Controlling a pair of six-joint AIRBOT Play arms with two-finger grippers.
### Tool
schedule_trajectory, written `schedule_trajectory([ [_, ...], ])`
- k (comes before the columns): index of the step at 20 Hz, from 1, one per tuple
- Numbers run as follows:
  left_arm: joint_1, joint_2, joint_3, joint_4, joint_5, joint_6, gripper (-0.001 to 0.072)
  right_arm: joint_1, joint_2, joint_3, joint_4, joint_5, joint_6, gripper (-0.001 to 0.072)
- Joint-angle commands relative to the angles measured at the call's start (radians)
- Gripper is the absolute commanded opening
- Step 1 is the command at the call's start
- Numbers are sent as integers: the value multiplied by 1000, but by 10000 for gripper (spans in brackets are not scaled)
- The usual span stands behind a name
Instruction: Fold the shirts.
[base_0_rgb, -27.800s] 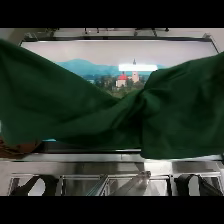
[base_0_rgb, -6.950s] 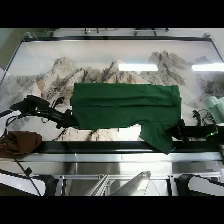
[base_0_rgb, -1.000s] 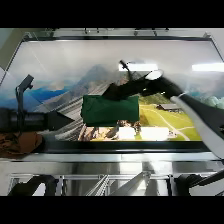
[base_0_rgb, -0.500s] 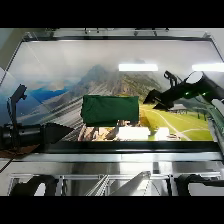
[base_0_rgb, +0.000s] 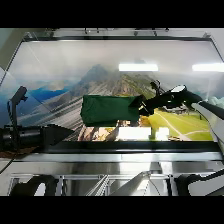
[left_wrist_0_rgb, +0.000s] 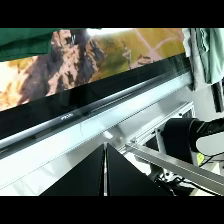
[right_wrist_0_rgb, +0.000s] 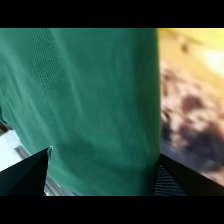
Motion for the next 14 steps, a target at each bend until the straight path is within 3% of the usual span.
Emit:
schedule_trajectory([
  [1,1,1,0,0,11,-13,24,24,-30,-2,166,-20,-111,494],
  [2,1,1,0,0,14,-14,24,24,-27,-2,197,-17,-145,36],
  [6,1,1,0,0,23,-21,24,-24,42,0,300,3,-182,26],
  [9,1,1,0,1,21,-21,25,-206,227,1,285,42,-148,25],
  [14,1,1,-1,4,6,-11,24,-818,685,6,-138,67,204,25],
])
